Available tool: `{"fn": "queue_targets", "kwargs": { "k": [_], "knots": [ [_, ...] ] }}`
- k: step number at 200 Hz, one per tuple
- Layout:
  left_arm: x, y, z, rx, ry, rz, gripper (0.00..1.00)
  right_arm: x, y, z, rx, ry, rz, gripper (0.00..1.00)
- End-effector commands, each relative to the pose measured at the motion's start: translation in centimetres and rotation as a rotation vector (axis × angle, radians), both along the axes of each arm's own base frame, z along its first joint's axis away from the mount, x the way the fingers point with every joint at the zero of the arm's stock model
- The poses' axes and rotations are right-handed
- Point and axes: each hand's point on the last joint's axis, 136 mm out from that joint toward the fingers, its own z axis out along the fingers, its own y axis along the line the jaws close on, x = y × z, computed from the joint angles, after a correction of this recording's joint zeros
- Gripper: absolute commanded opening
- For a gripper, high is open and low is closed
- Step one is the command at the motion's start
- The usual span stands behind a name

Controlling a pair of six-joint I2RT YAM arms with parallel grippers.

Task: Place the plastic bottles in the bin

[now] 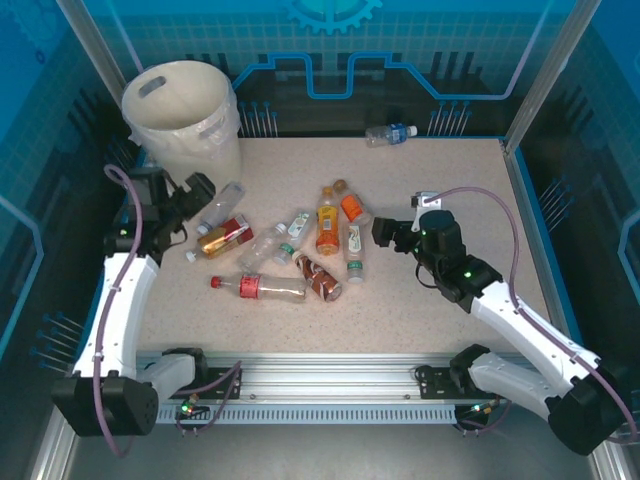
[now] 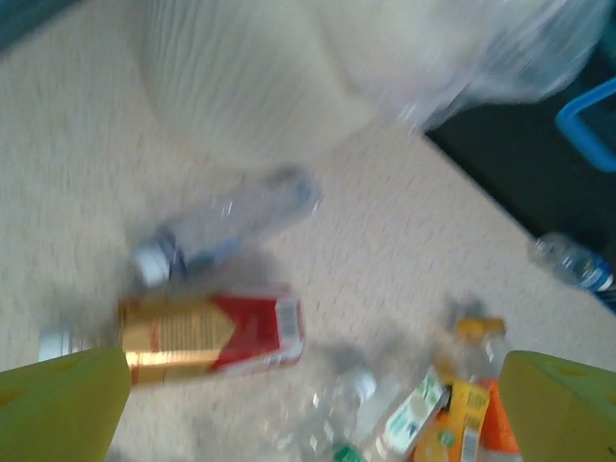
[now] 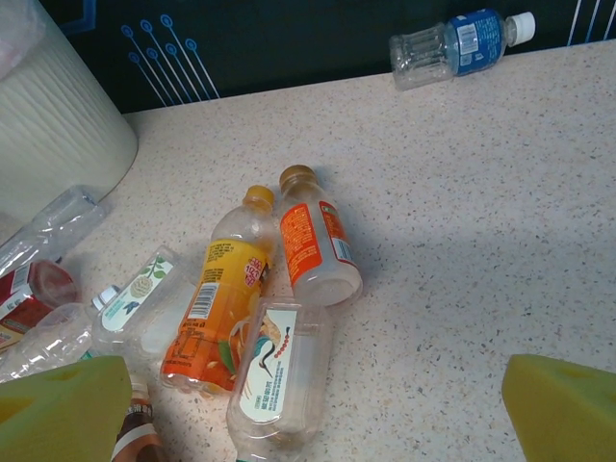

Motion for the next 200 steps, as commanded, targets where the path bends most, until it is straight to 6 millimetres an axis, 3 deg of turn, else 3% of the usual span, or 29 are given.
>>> {"fn": "queue_targets", "kwargs": {
  "k": [1,32,46,89,125,154,200],
  "knots": [
    [-2.3,-2.2,-4.0,-0.166,0.114,0.090,0.99,0.8,0.3,1.1,0.025,-0.025,0.001,1.00],
    [-5.3,-5.5,-9.3,-0.283,0.303,0.201,0.99,1.0,0.3,0.5,0.016,0.011,-0.011,1.00],
    [-7.1,-6.1,-11.5,-0.341,0.393,0.290,0.99,1.0,0.2,0.2,0.009,0.022,-0.022,1.00],
    [-10.3,-6.8,-14.8,-0.451,0.537,0.447,0.99,1.1,0.6,-0.5,-0.010,0.071,-0.004,1.00],
    [-10.4,-9.4,-17.3,-0.602,0.611,0.450,0.99,1.4,1.1,-1.3,-0.012,0.110,0.007,1.00],
    [-10.9,-9.7,-18.6,-0.596,0.636,0.471,0.99,1.2,2.4,-1.0,0.008,0.105,0.073,1.00],
    [-10.1,-11.1,-20.8,-0.671,0.645,0.468,0.94,1.5,1.9,-0.8,0.020,0.064,0.027,1.00]
  ]
}}
